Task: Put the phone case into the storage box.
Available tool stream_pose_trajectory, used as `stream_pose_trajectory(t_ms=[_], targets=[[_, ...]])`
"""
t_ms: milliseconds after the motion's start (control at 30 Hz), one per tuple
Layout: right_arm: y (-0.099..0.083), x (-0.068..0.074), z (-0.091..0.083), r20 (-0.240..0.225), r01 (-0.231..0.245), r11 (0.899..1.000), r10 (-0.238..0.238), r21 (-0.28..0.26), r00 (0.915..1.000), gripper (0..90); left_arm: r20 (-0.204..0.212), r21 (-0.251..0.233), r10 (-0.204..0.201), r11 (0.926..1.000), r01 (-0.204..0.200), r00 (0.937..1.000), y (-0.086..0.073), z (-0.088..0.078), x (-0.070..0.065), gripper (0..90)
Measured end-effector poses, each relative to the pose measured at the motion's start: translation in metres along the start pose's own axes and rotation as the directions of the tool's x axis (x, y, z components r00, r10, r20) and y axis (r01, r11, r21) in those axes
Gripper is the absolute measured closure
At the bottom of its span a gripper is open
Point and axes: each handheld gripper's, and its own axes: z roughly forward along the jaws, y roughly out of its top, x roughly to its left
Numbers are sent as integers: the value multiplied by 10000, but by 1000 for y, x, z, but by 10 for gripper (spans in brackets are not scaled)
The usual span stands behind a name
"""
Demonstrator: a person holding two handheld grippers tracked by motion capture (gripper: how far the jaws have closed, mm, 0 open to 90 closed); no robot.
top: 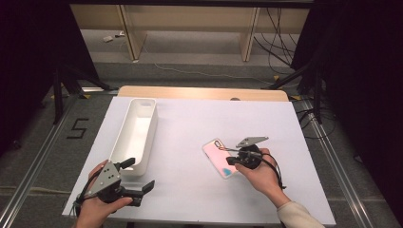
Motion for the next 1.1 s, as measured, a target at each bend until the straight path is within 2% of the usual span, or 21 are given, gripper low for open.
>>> stream_pose_trajectory(t_ms=[33, 67, 100, 133, 233, 267, 400, 500, 533, 567, 700, 733, 800, 867, 933, 967, 1000, 1100], targets=[[0, -1, 2, -24, 140, 9998, -140, 130, 9999, 900, 5, 3, -14, 10000, 14, 10000, 0, 0, 0, 4], [0, 0, 5, -86, 3, 9998, -1, 189, 10000, 900, 11, 1, -13, 10000, 13, 10000, 0, 0, 0, 4], [0, -1, 7, -98, 210, 9995, -208, 253, 9997, 900, 2, 0, -14, 10000, 14, 10000, 0, 0, 0, 4], [0, 0, 9, -130, 76, 9991, -71, 414, 9999, 900, 9, -12, -7, 10000, 7, 10000, 0, -1, 0, 4], [0, 0, 15, -180, 396, 9982, -388, 457, 9991, 900, 17, -17, 32, 10000, -32, 10000, 0, -1, 0, 6], [1, 1, 15, -242, 254, 9981, -241, 557, 9994, 900, 27, -16, 6, 10000, -6, 10000, 0, -1, 0, 5], [2, 4, 21, -262, 208, 9969, -188, 759, 9995, 900, -13, -11, -13, 10000, 13, 10000, 0, -1, 1, 8], [4, 4, 25, -261, 307, 9957, -285, 872, 9993, 900, -41, -5, 17, 10000, -17, 10000, 0, -1, 1, 10], [4, 4, 25, -231, 470, 9950, -451, 877, 9987, 900, -60, -4, 39, 10000, -39, 10000, 0, -1, 1, 11], [5, 5, 26, -209, 325, 9959, -308, 840, 9993, 900, -65, -4, 40, 10000, -40, 10000, 0, -1, 1, 11], [6, 5, 27, -176, 289, 9964, -276, 794, 9995, 900, -50, 17, 14, 10000, -14, 10000, 0, -1, 1, 11], [6, 5, 27, -213, 318, 9945, -299, 1000, 9993, 900, -64, 13, 26, 10000, -26, 10000, 0, -1, 1, 11], [5, 7, 29, -163, 200, 9948, -185, 995, 9997, 900, -57, 34, 31, 10000, -30, 10000, 0, -1, 1, 12], [6, 7, 30, -150, 275, 9921, -259, 1222, 9996, 900, -55, 16, 32, 10000, -32, 10000, 0, -1, 1, 12], [5, 9, 32, 65, 108, 9923, -117, 1232, 9999, 900, -54, 12, -11, 10000, 11, 10000, 0, -1, 1, 13], [6, 8, 31, -105, 204, 9900, -191, 1393, 9998, 900, -71, 41, 20, 10000, -20, 10000, 0, -1, 1, 16], [6, 8, 32, -138, 295, 9910, -280, 1303, 9995, 900, -64, 30, 21, 10000, -21, 10000, 0, 0, 1, 15], [6, 9, 32, -167, 183, 9904, -162, 1373, 9997, 900, -56, 8, -4, 10000, 4, 10000, 0, -1, 1, 15]])
